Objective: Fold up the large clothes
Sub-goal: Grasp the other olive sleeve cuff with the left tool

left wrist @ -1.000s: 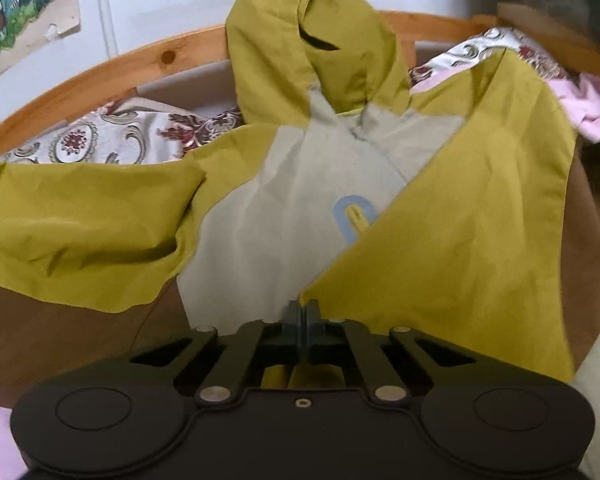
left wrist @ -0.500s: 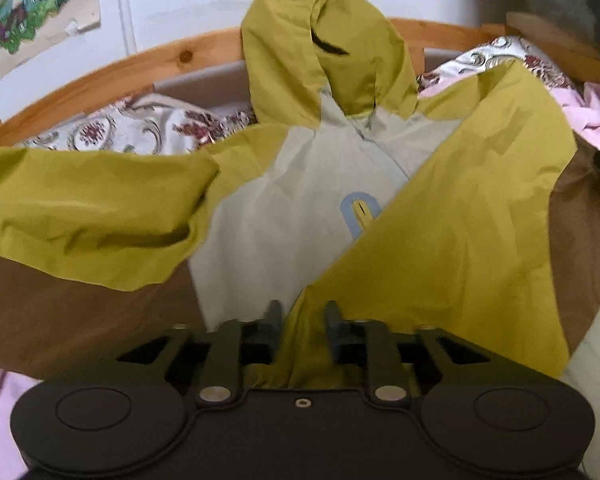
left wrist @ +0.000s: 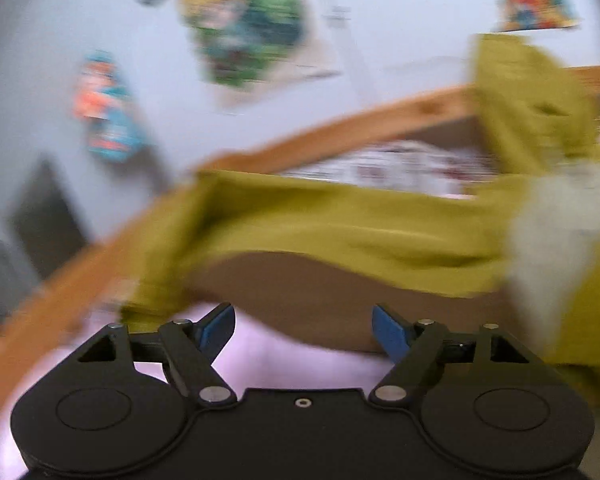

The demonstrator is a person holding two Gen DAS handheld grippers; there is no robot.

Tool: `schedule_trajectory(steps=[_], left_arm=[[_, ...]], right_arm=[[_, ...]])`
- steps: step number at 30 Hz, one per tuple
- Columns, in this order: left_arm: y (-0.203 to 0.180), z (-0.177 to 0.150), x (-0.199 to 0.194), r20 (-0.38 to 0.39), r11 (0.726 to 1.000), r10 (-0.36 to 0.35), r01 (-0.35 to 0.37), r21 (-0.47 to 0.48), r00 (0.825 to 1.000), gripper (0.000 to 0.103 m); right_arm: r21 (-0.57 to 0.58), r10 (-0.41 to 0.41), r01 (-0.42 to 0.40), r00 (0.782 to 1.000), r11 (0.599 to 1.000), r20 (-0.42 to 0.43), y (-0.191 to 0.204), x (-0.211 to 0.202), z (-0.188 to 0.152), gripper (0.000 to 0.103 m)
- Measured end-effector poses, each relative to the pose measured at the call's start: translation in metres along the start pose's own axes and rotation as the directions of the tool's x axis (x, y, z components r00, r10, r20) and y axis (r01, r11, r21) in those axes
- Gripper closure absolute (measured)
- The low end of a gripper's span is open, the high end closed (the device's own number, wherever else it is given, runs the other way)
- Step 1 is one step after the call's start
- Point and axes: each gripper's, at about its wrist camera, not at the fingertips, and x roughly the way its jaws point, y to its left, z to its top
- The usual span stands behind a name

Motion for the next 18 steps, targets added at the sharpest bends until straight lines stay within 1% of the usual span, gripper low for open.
schedule_trajectory(steps=[1, 2, 3, 5, 6, 8, 9, 10, 11, 12, 13, 14, 16, 18], left_arm=[[0.012, 0.003, 0.003, 0.011, 0.998, 0.07, -0.07, 0.006, 0.998, 0.019], [0.021, 0.005, 0.006, 0.019, 0.992, 0.122, -0.122, 0.012, 0.992, 0.013], [0.03, 0.007, 0.011, 0.023, 0.986, 0.166, -0.167, 0.021, 0.986, 0.01], [0.044, 0.007, 0.024, 0.015, 0.971, 0.235, -0.235, 0.049, 0.972, 0.009], [0.049, 0.006, 0.032, 0.001, 0.967, 0.245, -0.245, 0.067, 0.969, 0.01], [0.059, 0.003, 0.045, -0.053, 0.964, 0.248, -0.24, 0.116, 0.967, 0.018], [0.064, 0.001, 0.053, -0.088, 0.966, 0.239, -0.227, 0.125, 0.967, 0.021], [0.069, 0.002, 0.059, -0.125, 0.972, 0.212, -0.197, 0.126, 0.969, 0.033], [0.075, 0.002, 0.062, -0.146, 0.978, 0.187, -0.17, 0.12, 0.971, 0.051], [0.08, 0.003, 0.064, -0.164, 0.983, 0.16, -0.143, 0.114, 0.973, 0.062], [0.083, 0.007, 0.065, -0.18, 0.988, 0.129, -0.112, 0.104, 0.975, 0.082], [0.088, 0.01, 0.064, -0.19, 0.992, 0.105, -0.09, 0.088, 0.976, 0.09], [0.096, 0.02, 0.06, -0.205, 0.998, 0.054, -0.045, 0.047, 0.977, 0.094], [0.103, 0.029, 0.052, -0.209, 0.999, 0.038, -0.03, 0.043, 0.977, 0.096]], right_arm=[[0.0, -0.004, 0.004, 1.0, 1.0, 0.01, 0.002, 0.0, -0.002, 0.0], [0.016, 0.006, -0.006, 1.0, 1.0, 0.015, 0.001, 0.0, -0.005, 0.0], [0.035, 0.019, -0.02, 1.0, 0.999, 0.02, 0.001, 0.0, -0.008, 0.0], [0.073, 0.052, -0.054, 0.998, 0.996, 0.028, -0.002, -0.002, -0.016, 0.0], [0.084, 0.067, -0.069, 0.997, 0.994, 0.024, -0.003, -0.002, -0.021, 0.0], [0.093, 0.083, -0.085, 0.996, 0.992, 0.015, -0.004, -0.003, -0.031, 0.0], [0.096, 0.089, -0.089, 0.996, 0.991, 0.011, -0.005, -0.003, -0.037, 0.0], [0.1, 0.09, -0.09, 0.996, 0.991, 0.003, -0.006, -0.003, -0.042, 0.0], [0.106, 0.09, -0.089, 0.996, 0.99, -0.006, -0.007, -0.004, -0.045, 0.0], [0.113, 0.091, -0.089, 0.996, 0.99, -0.012, -0.008, -0.005, -0.048, 0.0], [0.121, 0.093, -0.091, 0.996, 0.988, -0.012, -0.009, -0.007, -0.05, 0.0], [0.13, 0.099, -0.097, 0.995, 0.987, -0.006, -0.011, -0.011, -0.052, 0.0], [0.142, 0.101, -0.1, 0.995, 0.985, -0.001, -0.013, -0.016, -0.052, 0.0], [0.149, 0.105, -0.105, 0.994, 0.983, 0.009, -0.016, -0.023, -0.051, 0.0]])
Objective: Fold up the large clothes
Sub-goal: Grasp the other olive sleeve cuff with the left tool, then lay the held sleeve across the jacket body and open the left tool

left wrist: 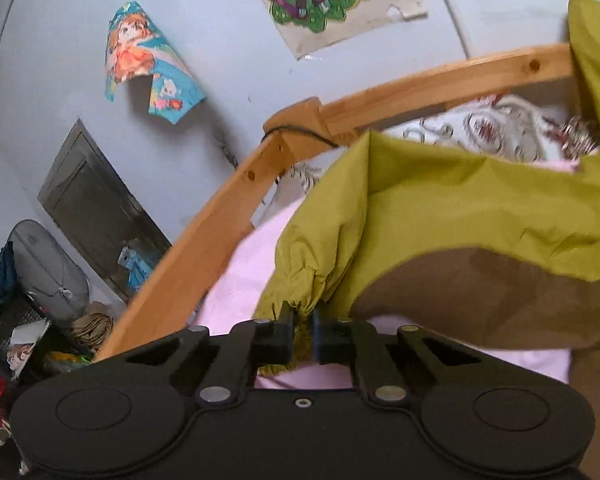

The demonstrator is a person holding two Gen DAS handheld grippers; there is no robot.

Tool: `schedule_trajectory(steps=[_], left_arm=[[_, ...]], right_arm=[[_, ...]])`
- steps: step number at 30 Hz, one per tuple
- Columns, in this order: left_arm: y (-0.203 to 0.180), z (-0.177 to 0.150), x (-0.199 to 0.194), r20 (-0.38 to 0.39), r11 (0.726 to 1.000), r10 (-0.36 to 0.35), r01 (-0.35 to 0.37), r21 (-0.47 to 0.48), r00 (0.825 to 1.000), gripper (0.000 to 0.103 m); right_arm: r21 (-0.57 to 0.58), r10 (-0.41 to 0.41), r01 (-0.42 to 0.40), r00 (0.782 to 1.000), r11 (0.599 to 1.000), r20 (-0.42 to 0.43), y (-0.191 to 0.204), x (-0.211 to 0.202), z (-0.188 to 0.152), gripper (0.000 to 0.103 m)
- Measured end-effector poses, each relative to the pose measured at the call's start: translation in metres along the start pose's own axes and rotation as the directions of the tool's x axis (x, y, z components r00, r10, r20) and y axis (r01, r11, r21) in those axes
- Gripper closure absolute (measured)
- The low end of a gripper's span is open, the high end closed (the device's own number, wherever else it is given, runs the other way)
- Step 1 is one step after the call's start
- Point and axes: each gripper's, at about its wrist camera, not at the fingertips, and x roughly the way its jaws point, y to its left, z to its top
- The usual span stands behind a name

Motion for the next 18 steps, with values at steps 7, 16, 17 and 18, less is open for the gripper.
schedule_trajectory(steps=[7, 16, 17, 18], left_arm=[[0.012, 0.058, -0.083, 0.011, 0.98, -0.185, 0.185, -0.071, 0.983, 0.098], [-0.061, 0.111, -0.21, 0.066, 0.821, -0.564, 0.568, -0.053, 0.823, 0.098], [-0.075, 0.112, -0.221, 0.067, 0.791, -0.607, 0.61, -0.045, 0.792, 0.098], [-0.088, 0.111, -0.23, 0.066, 0.763, -0.642, 0.645, -0.038, 0.764, 0.098]], right_arm=[[0.025, 0.008, -0.009, 0.999, 1.0, 0.042, 0.002, -0.016, 0.015, 0.0], [0.018, 0.082, -0.084, 0.994, 0.996, 0.076, 0.016, -0.03, 0.031, 0.0], [0.016, 0.083, -0.084, 0.993, 0.996, 0.084, 0.015, -0.033, 0.032, 0.0], [0.017, 0.08, -0.082, 0.993, 0.997, 0.09, 0.014, -0.035, 0.033, 0.0]])
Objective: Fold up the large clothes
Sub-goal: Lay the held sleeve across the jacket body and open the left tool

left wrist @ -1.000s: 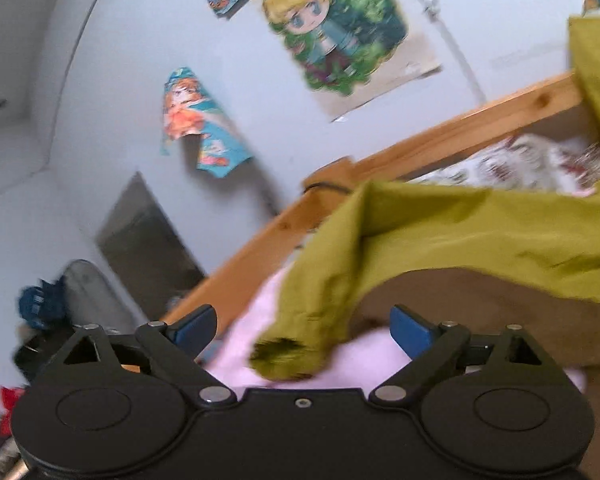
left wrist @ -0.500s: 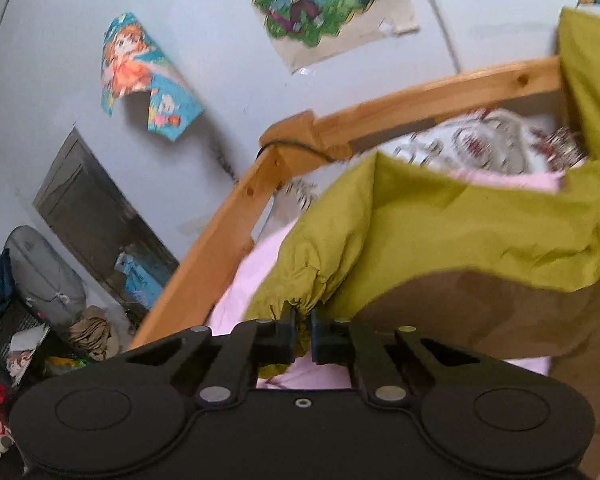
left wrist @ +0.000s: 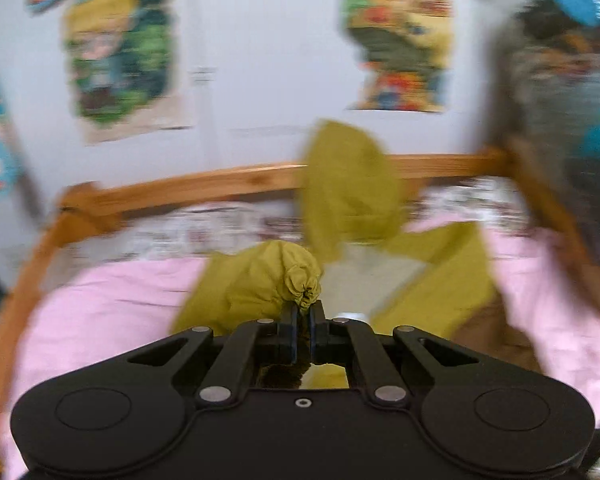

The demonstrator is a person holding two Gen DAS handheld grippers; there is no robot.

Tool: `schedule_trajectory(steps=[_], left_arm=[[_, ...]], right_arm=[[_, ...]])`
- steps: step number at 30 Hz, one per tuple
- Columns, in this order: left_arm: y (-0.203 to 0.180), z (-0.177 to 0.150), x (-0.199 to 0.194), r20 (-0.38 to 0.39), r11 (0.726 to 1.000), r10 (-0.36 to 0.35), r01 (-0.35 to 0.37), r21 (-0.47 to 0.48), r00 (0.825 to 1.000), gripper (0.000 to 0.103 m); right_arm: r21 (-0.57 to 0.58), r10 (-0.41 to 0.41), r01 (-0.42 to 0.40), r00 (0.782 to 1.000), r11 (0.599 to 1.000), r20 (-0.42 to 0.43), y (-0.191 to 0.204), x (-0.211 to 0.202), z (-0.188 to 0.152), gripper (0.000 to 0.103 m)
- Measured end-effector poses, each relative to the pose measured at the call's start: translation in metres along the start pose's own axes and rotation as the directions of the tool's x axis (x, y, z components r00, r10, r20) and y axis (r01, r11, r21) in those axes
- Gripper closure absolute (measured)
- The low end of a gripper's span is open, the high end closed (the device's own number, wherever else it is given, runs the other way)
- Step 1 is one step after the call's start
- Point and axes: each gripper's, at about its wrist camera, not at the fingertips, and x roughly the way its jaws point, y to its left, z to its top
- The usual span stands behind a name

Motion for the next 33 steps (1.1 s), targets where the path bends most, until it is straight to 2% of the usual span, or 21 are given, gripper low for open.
schedule_trajectory(steps=[2, 4, 7, 9, 11, 14, 17, 19, 22, 24, 26, 29, 30, 31, 33], left_arm=[[-0.036, -0.01, 0.006, -0.016, 0.995, -0.101, 0.101, 0.007, 0.995, 0.098], [-0.068, -0.023, 0.014, -0.032, 0.982, -0.186, 0.187, 0.03, 0.982, 0.098], [-0.109, -0.05, 0.036, -0.063, 0.948, -0.311, 0.314, 0.051, 0.948, 0.098], [-0.136, -0.072, 0.054, -0.076, 0.925, -0.369, 0.374, 0.07, 0.927, 0.098], [-0.154, -0.094, 0.076, -0.085, 0.906, -0.413, 0.419, 0.061, 0.907, 0.098], [-0.167, -0.122, 0.112, -0.099, 0.885, -0.463, 0.466, 0.0, 0.881, 0.098], [-0.178, -0.15, 0.138, -0.095, 0.882, -0.466, 0.47, 0.021, 0.88, 0.097], [-0.184, -0.162, 0.154, -0.112, 0.876, -0.479, 0.483, 0.009, 0.871, 0.095], [-0.181, -0.177, 0.167, -0.135, 0.858, -0.512, 0.512, -0.037, 0.848, 0.088], [-0.177, -0.181, 0.167, -0.14, 0.865, -0.502, 0.501, -0.044, 0.854, 0.071], [-0.17, -0.182, 0.163, -0.132, 0.864, -0.503, 0.501, -0.053, 0.854, 0.043], [-0.159, -0.181, 0.154, -0.109, 0.858, -0.514, 0.512, -0.046, 0.851, 0.036], [-0.155, -0.182, 0.15, -0.099, 0.861, -0.508, 0.508, -0.034, 0.855, 0.035], [-0.15, -0.182, 0.148, -0.086, 0.868, -0.496, 0.496, -0.024, 0.864, 0.031], [-0.136, -0.184, 0.144, -0.059, 0.896, -0.443, 0.444, -0.011, 0.894, 0.027]], right_arm=[[0.008, -0.012, 0.012, 1.0, 1.0, 0.016, -0.006, -0.006, 0.003, 0.0], [0.022, -0.033, 0.032, 0.999, 0.999, 0.032, -0.014, -0.012, 0.006, 0.0], [0.055, -0.091, 0.088, 0.994, 0.995, 0.053, -0.034, -0.02, 0.012, 0.0], [0.074, -0.125, 0.121, 0.99, 0.99, 0.064, -0.047, -0.024, 0.015, 0.0], [0.098, -0.164, 0.156, 0.984, 0.983, 0.077, -0.061, -0.027, 0.018, 0.0], [0.127, -0.212, 0.199, 0.973, 0.972, 0.092, -0.078, -0.029, 0.023, 0.0], [0.153, -0.246, 0.231, 0.965, 0.961, 0.094, -0.093, -0.03, 0.023, 0.0], [0.165, -0.26, 0.243, 0.962, 0.956, 0.089, -0.099, -0.028, 0.022, 0.0], [0.171, -0.26, 0.244, 0.963, 0.954, 0.075, -0.103, -0.025, 0.018, 0.0], [0.17, -0.254, 0.24, 0.965, 0.956, 0.066, -0.103, -0.024, 0.015, 0.0], [0.166, -0.248, 0.236, 0.967, 0.958, 0.058, -0.102, -0.022, 0.014, 0.0], [0.154, -0.232, 0.221, 0.971, 0.963, 0.054, -0.1, -0.02, 0.013, 0.0], [0.149, -0.223, 0.213, 0.973, 0.965, 0.054, -0.098, -0.02, 0.012, 0.0], [0.144, -0.213, 0.204, 0.976, 0.968, 0.054, -0.097, -0.02, 0.012, 0.0], [0.122, -0.182, 0.176, 0.982, 0.977, 0.044, -0.091, -0.017, 0.01, 0.0]])
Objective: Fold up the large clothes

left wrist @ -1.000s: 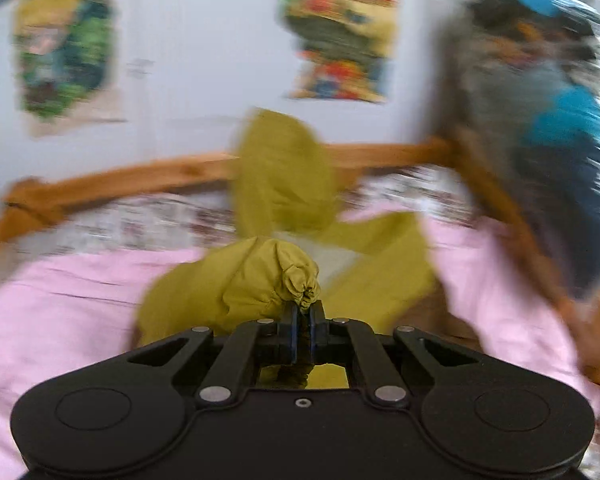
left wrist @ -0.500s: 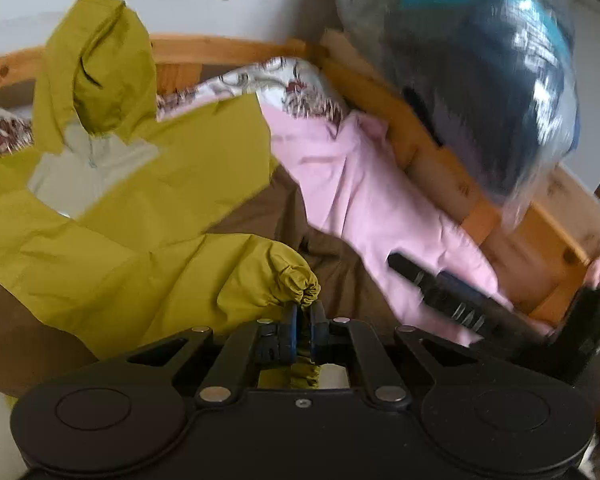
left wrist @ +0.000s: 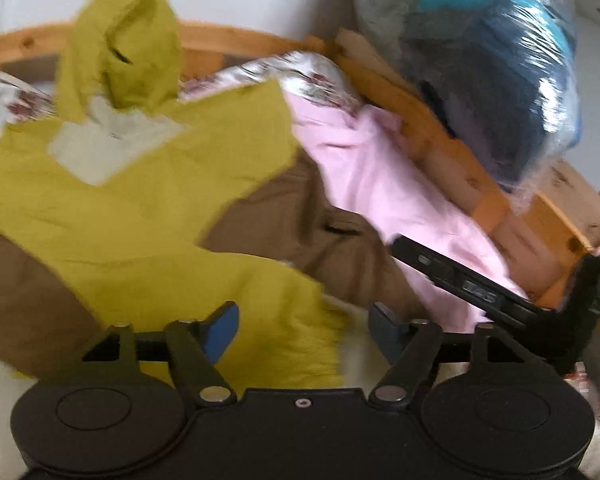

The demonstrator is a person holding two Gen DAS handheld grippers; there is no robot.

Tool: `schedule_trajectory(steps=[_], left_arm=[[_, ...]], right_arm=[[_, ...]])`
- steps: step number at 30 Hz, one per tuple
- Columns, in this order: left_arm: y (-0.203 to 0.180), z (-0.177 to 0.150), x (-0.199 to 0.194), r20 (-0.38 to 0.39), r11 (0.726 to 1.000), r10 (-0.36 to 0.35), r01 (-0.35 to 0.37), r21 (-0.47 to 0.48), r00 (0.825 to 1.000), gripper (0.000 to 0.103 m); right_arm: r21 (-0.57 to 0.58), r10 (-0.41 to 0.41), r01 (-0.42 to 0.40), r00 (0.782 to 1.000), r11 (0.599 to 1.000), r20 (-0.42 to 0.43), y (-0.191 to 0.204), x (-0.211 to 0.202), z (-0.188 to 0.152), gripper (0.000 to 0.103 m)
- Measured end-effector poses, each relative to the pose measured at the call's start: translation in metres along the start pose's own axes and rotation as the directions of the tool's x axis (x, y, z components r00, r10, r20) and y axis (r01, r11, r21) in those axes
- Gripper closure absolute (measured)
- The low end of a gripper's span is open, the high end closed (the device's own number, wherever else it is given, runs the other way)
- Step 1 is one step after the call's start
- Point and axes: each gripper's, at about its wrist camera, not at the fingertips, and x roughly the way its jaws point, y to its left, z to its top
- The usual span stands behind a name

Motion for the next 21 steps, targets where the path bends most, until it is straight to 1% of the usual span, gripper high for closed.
schedule_trajectory(steps=[2, 3, 4, 6, 8, 10, 12, 13, 14, 15, 16, 18, 19, 20, 21], left_arm=[[0.018, -0.003, -0.006, 0.017, 0.997, 0.082, -0.082, -0.002, 0.997, 0.027], [0.029, -0.005, -0.009, 0.023, 0.991, 0.136, -0.136, -0.011, 0.99, 0.027], [0.041, -0.006, -0.011, 0.028, 0.981, 0.192, -0.192, -0.023, 0.981, 0.026], [0.068, -0.009, -0.013, 0.045, 0.953, 0.302, -0.299, -0.055, 0.952, 0.022], [0.096, -0.01, -0.014, 0.074, 0.912, 0.406, -0.399, -0.097, 0.911, 0.02], [0.126, -0.01, -0.013, 0.102, 0.854, 0.514, -0.498, -0.147, 0.852, 0.02], [0.153, -0.006, -0.009, 0.113, 0.803, 0.59, -0.566, -0.185, 0.8, 0.02], [0.167, -0.003, -0.006, 0.111, 0.782, 0.617, -0.59, -0.2, 0.779, 0.022], [0.181, 0.0, -0.004, 0.109, 0.774, 0.626, -0.598, -0.208, 0.772, 0.026], [0.192, 0.003, 0.0, 0.107, 0.775, 0.625, -0.598, -0.206, 0.773, 0.027], [0.204, 0.007, 0.004, 0.097, 0.777, 0.621, -0.596, -0.201, 0.777, 0.029], [0.223, 0.015, 0.009, 0.078, 0.779, 0.614, -0.588, -0.216, 0.785, 0.032], [0.234, 0.019, 0.013, 0.069, 0.783, 0.605, -0.577, -0.232, 0.793, 0.036], [0.242, 0.021, 0.015, 0.062, 0.787, 0.596, -0.566, -0.246, 0.801, 0.042], [0.249, 0.024, 0.018, 0.059, 0.791, 0.586, -0.555, -0.257, 0.808, 0.047]], right_arm=[[-0.044, 0.035, -0.036, 0.999, 0.998, -0.03, 0.011, 0.005, -0.004, 0.0], [-0.072, 0.044, -0.047, 0.998, 0.996, -0.051, 0.016, 0.008, -0.007, 0.0], [-0.103, 0.047, -0.055, 0.996, 0.993, -0.075, 0.023, 0.011, -0.012, 0.0], [-0.154, 0.055, -0.071, 0.992, 0.985, -0.11, 0.036, 0.018, -0.021, 0.0], [-0.214, 0.057, -0.088, 0.988, 0.973, -0.144, 0.051, 0.023, -0.032, 0.0], [-0.271, 0.046, -0.089, 0.985, 0.958, -0.164, 0.061, 0.027, -0.041, 0.0], [-0.321, 0.027, -0.086, 0.982, 0.943, -0.185, 0.069, 0.03, -0.052, 0.0], [-0.332, 0.024, -0.09, 0.98, 0.939, -0.197, 0.071, 0.032, -0.056, 0.0], [-0.328, 0.032, -0.103, 0.976, 0.939, -0.215, 0.071, 0.035, -0.06, 0.001], [-0.319, 0.043, -0.116, 0.973, 0.941, -0.226, 0.071, 0.036, -0.063, 0.004], [-0.314, 0.047, -0.121, 0.971, 0.942, -0.232, 0.072, 0.037, -0.065, 0.006], [-0.322, 0.041, -0.119, 0.97, 0.939, -0.238, 0.073, 0.038, -0.069, 0.015], [-0.326, 0.041, -0.119, 0.971, 0.938, -0.236, 0.074, 0.038, -0.07, 0.018], [-0.327, 0.04, -0.115, 0.972, 0.938, -0.23, 0.074, 0.037, -0.07, 0.024], [-0.327, 0.034, -0.109, 0.974, 0.939, -0.225, 0.074, 0.037, -0.07, 0.028]])
